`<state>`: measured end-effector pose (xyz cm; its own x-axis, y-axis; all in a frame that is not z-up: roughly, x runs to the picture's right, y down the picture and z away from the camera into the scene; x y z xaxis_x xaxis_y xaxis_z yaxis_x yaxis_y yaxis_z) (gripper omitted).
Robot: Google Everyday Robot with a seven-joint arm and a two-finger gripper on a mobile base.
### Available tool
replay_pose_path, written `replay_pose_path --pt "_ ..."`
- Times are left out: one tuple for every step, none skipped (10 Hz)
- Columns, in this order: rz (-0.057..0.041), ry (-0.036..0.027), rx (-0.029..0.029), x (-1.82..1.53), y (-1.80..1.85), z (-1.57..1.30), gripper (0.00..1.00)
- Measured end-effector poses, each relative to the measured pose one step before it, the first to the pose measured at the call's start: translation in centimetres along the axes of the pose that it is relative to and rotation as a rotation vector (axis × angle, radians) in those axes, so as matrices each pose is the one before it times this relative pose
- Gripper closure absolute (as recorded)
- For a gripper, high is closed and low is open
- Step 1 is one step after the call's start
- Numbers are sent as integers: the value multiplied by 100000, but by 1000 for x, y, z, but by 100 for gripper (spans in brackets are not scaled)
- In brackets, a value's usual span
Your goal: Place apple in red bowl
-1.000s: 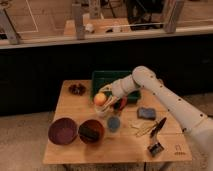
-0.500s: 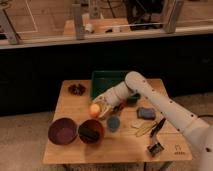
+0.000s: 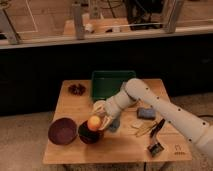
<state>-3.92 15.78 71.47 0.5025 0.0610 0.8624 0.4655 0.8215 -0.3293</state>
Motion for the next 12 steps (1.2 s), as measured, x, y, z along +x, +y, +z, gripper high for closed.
replay_pose_path --pt "-579 212 -1143 8 429 673 75" --pt "-1167 202 -1477 -32 250 1436 65" --pt "-548 -82 -990 -168 42 1157 55" --pt "-93 560 -115 134 19 318 44" --pt "-353 1496 -13 216 -99 87 32" --pt "-306 1186 44 174 -112 -6 25" --pt "-557 1661 42 161 -212 -96 21" --pt "-574 1968 -740 343 -130 -135 20" --pt "-40 1343 -1692 517 46 -223 20" --pt "-802 404 -1451 250 -2 -50 20" --pt "-1227 209 -1604 157 -32 68 20" --pt "-481 288 -593 254 87 -124 20"
